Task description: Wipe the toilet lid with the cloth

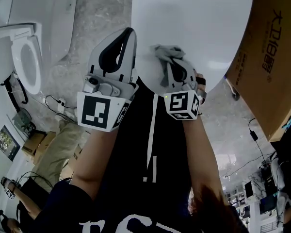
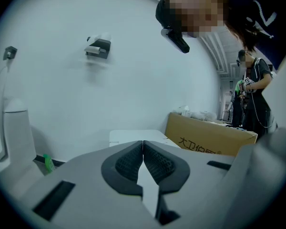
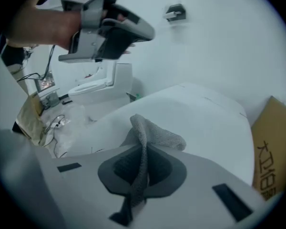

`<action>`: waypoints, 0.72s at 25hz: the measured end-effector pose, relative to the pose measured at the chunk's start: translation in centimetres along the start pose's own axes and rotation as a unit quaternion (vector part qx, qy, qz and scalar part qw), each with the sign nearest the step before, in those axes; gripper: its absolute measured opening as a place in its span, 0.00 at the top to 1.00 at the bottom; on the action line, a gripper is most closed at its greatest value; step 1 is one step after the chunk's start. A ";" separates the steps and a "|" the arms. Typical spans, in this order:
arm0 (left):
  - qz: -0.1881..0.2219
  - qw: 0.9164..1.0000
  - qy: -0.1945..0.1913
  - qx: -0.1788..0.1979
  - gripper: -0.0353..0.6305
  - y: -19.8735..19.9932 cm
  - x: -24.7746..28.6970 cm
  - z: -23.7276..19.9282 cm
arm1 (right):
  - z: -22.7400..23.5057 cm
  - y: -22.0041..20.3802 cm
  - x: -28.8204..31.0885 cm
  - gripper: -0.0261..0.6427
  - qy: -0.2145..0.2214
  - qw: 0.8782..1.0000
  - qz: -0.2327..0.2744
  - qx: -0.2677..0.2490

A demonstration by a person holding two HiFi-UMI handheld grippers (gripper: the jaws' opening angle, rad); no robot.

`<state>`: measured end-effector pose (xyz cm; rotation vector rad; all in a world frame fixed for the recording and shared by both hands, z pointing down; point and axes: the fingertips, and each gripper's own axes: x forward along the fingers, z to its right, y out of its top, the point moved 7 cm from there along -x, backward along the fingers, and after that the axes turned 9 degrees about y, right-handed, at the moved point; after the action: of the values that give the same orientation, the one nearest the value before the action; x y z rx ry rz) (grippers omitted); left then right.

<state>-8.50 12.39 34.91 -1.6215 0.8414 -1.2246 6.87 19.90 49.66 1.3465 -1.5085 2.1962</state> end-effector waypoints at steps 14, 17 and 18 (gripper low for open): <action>0.026 0.999 -0.021 0.023 0.91 5.0 -0.7 0.4 | 13.0 -2.2 -17.7 0.92 -0.269 0.926 0.147 0.219; 0.043 0.999 -0.014 0.021 0.91 8.5 -1.7 0.6 | 12.5 1.3 -21.8 0.92 -0.275 0.909 0.213 0.227; 0.050 0.999 -0.010 0.020 0.91 9.9 -2.2 0.6 | 12.2 2.7 -23.2 0.92 -0.275 0.904 0.233 0.228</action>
<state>-8.48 10.99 24.87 -1.5396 0.8700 -1.1465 25.98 16.64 31.78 2.0782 -1.6941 2.7474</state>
